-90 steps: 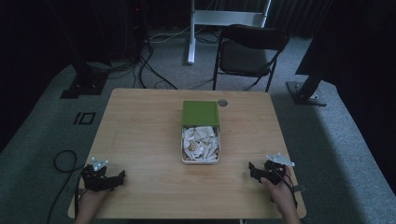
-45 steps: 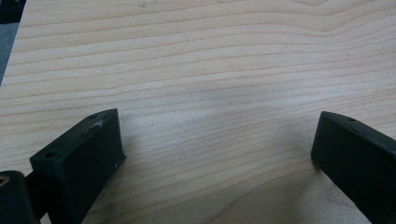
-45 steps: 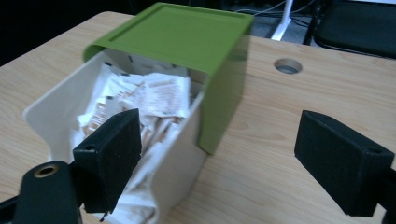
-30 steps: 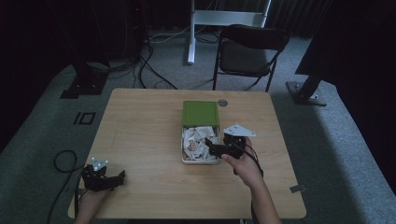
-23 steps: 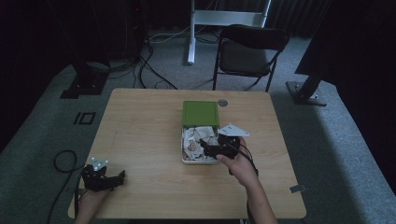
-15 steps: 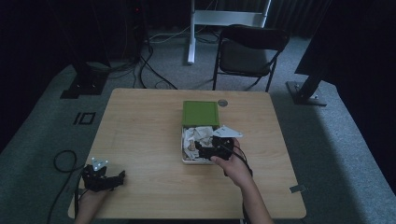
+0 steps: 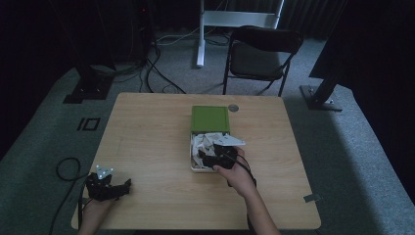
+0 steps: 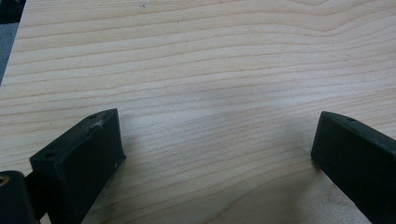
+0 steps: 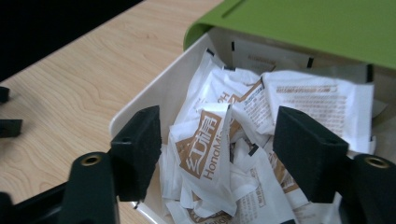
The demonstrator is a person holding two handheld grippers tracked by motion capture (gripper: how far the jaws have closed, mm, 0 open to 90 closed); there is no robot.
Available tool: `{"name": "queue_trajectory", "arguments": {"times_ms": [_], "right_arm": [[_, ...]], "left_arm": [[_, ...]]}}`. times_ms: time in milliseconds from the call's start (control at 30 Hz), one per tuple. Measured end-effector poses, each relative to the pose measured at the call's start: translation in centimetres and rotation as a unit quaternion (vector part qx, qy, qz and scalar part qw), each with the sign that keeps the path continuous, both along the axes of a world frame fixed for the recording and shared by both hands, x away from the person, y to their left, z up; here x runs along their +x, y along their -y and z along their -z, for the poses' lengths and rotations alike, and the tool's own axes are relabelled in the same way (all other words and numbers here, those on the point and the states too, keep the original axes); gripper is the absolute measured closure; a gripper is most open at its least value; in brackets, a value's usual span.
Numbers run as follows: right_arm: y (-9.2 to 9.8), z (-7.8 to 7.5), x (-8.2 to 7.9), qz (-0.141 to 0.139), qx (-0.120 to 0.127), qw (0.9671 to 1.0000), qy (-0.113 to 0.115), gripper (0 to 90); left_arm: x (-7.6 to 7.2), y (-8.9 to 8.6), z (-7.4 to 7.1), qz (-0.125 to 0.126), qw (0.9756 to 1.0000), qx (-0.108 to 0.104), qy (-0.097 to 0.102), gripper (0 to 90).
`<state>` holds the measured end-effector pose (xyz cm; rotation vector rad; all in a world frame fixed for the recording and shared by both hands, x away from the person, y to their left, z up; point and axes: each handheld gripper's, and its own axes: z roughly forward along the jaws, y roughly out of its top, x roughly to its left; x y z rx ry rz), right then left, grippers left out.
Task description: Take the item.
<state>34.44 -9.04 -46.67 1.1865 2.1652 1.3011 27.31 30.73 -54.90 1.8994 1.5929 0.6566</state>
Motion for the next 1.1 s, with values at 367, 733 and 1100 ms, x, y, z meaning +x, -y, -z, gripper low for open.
{"name": "queue_trajectory", "arguments": {"times_ms": [367, 733, 1100], "right_arm": [[-1.1, 2.1, 0.7, -0.011, -0.019, 0.9993, -0.03, 48.3], [-1.3, 2.9, 1.3, -0.014, -0.01, 0.9982, -0.058, 58.2], [-0.5, 2.0, 1.3, -0.019, 0.01, 0.9983, -0.054, 60.7]], "left_arm": [[0.0, 0.0, 0.0, 0.001, 1.0, 0.001, -0.001, 2.9], [0.0, 0.0, 0.0, 0.001, 1.0, 0.001, -0.001, 2.9], [0.0, 0.0, 0.0, 0.001, 1.0, 0.001, -0.001, 2.9]]}}
